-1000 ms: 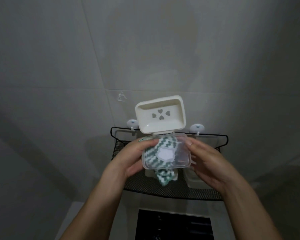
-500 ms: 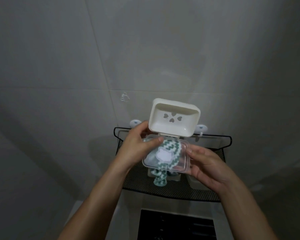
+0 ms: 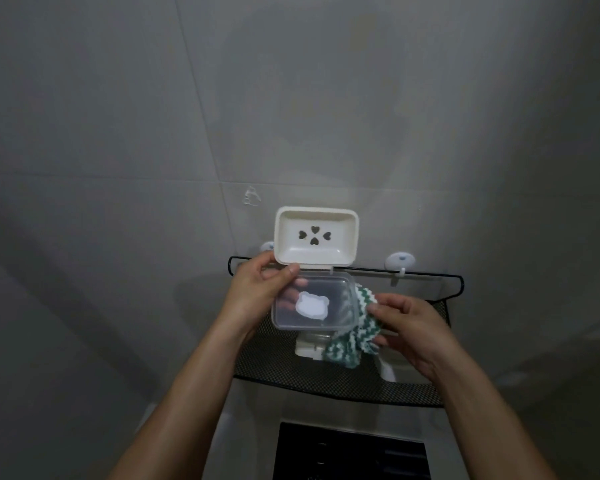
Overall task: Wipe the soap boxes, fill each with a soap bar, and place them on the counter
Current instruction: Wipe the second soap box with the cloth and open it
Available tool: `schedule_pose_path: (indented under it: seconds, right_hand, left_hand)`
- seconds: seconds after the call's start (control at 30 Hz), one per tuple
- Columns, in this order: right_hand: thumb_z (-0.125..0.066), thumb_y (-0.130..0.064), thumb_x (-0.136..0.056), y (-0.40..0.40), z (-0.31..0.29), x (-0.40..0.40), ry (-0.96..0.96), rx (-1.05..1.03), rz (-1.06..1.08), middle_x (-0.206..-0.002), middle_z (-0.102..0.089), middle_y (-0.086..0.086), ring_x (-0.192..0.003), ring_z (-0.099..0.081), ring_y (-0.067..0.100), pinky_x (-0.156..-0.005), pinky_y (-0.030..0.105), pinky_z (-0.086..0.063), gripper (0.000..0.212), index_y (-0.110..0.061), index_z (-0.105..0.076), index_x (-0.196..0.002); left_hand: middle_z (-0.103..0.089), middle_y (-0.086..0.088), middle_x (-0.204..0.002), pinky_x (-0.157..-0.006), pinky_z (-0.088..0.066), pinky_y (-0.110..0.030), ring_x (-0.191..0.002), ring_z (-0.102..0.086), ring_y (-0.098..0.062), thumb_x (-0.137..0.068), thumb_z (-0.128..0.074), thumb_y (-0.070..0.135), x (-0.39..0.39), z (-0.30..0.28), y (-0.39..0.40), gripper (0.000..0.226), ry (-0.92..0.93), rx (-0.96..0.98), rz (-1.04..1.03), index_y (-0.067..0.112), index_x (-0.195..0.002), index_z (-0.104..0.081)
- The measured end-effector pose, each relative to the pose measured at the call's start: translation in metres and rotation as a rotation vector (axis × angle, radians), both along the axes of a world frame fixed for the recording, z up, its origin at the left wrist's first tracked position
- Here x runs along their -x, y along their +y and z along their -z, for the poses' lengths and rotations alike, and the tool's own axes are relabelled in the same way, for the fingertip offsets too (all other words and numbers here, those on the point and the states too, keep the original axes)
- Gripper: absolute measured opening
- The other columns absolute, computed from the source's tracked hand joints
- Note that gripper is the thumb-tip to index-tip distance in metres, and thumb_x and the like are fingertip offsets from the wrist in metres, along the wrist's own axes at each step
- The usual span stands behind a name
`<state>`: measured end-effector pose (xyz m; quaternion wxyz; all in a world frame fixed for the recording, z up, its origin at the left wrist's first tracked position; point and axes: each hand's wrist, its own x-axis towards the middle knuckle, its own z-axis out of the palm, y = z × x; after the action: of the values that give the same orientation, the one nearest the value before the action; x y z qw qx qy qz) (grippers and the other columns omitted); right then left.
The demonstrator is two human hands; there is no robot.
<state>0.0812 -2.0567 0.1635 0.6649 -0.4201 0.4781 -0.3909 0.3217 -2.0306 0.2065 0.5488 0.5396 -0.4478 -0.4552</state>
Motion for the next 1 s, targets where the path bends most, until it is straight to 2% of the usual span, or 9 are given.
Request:
schedule_pose_path:
  seconds: [0.13, 0.2, 0.33, 0.43, 0.53, 0.7, 0.77, 0.87, 1.0]
  right_hand:
    - [-0.067, 0.002, -0.090, -0.002, 0.007, -0.003, 0.168, 0.019, 0.010, -0.088, -0.074, 0.016, -0.075, -0.073, 0.024, -0.065, 0.033, -0.058, 0.016, -0.002, -0.071, -0.105]
    - [-0.069, -0.004, -0.091, -0.002, 0.005, -0.005, 0.252, 0.032, -0.007, -0.094, -0.075, 0.017, -0.084, -0.073, 0.026, -0.070, 0.035, -0.059, 0.015, -0.005, -0.072, -0.106]
    - [-0.063, -0.022, -0.098, -0.003, -0.013, -0.008, 0.387, 0.175, 0.039, -0.098, -0.075, 0.001, -0.090, -0.071, 0.015, -0.062, 0.025, -0.056, 0.009, -0.021, -0.071, -0.100]
    - [-0.059, -0.032, -0.099, -0.004, -0.030, -0.012, 0.174, 0.203, 0.058, -0.102, -0.076, 0.001, -0.094, -0.073, 0.018, -0.073, 0.035, -0.060, 0.018, -0.022, -0.073, -0.104]
    - [-0.062, -0.029, -0.097, 0.001, -0.042, -0.016, 0.128, 0.207, -0.044, -0.096, -0.078, 0.002, -0.084, -0.075, 0.016, -0.067, 0.028, -0.058, 0.016, -0.027, -0.078, -0.098]
    - [-0.062, -0.011, -0.094, 0.009, -0.042, -0.016, 0.124, 0.183, -0.064, -0.096, -0.078, 0.009, -0.080, -0.071, 0.019, -0.069, 0.033, -0.055, 0.019, -0.016, -0.076, -0.106]
    - [-0.062, -0.009, -0.094, 0.013, -0.042, -0.015, 0.034, 0.126, -0.006, -0.097, -0.076, 0.011, -0.082, -0.071, 0.020, -0.068, 0.033, -0.056, 0.019, -0.013, -0.074, -0.107]
    - [-0.064, -0.009, -0.087, 0.020, -0.045, -0.014, -0.135, 0.058, 0.048, -0.097, -0.076, 0.014, -0.085, -0.074, 0.024, -0.067, 0.036, -0.060, 0.017, -0.009, -0.074, -0.102]
    - [-0.067, -0.011, -0.075, 0.033, -0.050, -0.024, -0.319, 0.008, 0.115, -0.092, -0.076, 0.015, -0.080, -0.075, 0.024, -0.063, 0.036, -0.062, 0.026, -0.002, -0.069, -0.100]
  left_hand:
    - [-0.076, -0.017, -0.088, -0.060, -0.061, -0.031, -0.076, -0.069, -0.035, -0.091, -0.067, 0.008, -0.014, -0.002, 0.000, 0.023, -0.003, -0.027, -0.004, 0.003, -0.114, -0.066]
    - [-0.076, -0.019, -0.089, -0.063, -0.063, -0.035, -0.078, -0.068, -0.038, -0.091, -0.068, 0.009, -0.020, -0.003, 0.001, 0.026, -0.019, -0.055, 0.033, 0.002, -0.116, -0.066]
    - [-0.075, -0.023, -0.092, -0.072, -0.061, -0.045, -0.088, -0.068, -0.049, -0.091, -0.069, 0.011, -0.032, -0.003, 0.001, 0.028, -0.104, -0.122, 0.174, 0.004, -0.118, -0.066]
    - [-0.075, -0.023, -0.091, -0.066, -0.061, -0.038, -0.080, -0.069, -0.041, -0.090, -0.071, 0.012, -0.037, -0.007, 0.001, 0.031, -0.163, -0.172, 0.318, 0.010, -0.120, -0.066]
    - [-0.075, -0.022, -0.090, -0.063, -0.060, -0.032, -0.074, -0.070, -0.031, -0.087, -0.074, 0.013, -0.037, -0.011, 0.001, 0.032, -0.202, -0.215, 0.429, 0.014, -0.119, -0.069]
    - [-0.075, -0.019, -0.097, -0.087, -0.057, -0.046, -0.094, -0.069, -0.040, -0.089, -0.073, 0.020, -0.036, -0.011, 0.002, 0.027, -0.208, -0.210, 0.426, 0.014, -0.115, -0.071]
    - [-0.074, -0.018, -0.107, -0.095, -0.052, -0.049, -0.103, -0.069, -0.034, -0.091, -0.067, 0.030, -0.041, -0.010, 0.003, 0.028, -0.143, -0.184, 0.355, 0.017, -0.116, -0.072]
    - [-0.071, -0.019, -0.116, -0.093, -0.050, -0.049, -0.103, -0.067, -0.029, -0.095, -0.052, 0.047, -0.051, -0.005, 0.008, 0.043, 0.031, -0.219, 0.262, 0.017, -0.122, -0.068]
    - [-0.070, -0.021, -0.114, -0.088, -0.051, -0.049, -0.095, -0.066, -0.032, -0.093, -0.047, 0.044, -0.060, 0.014, 0.025, 0.053, 0.273, -0.168, 0.122, 0.009, -0.130, -0.061]
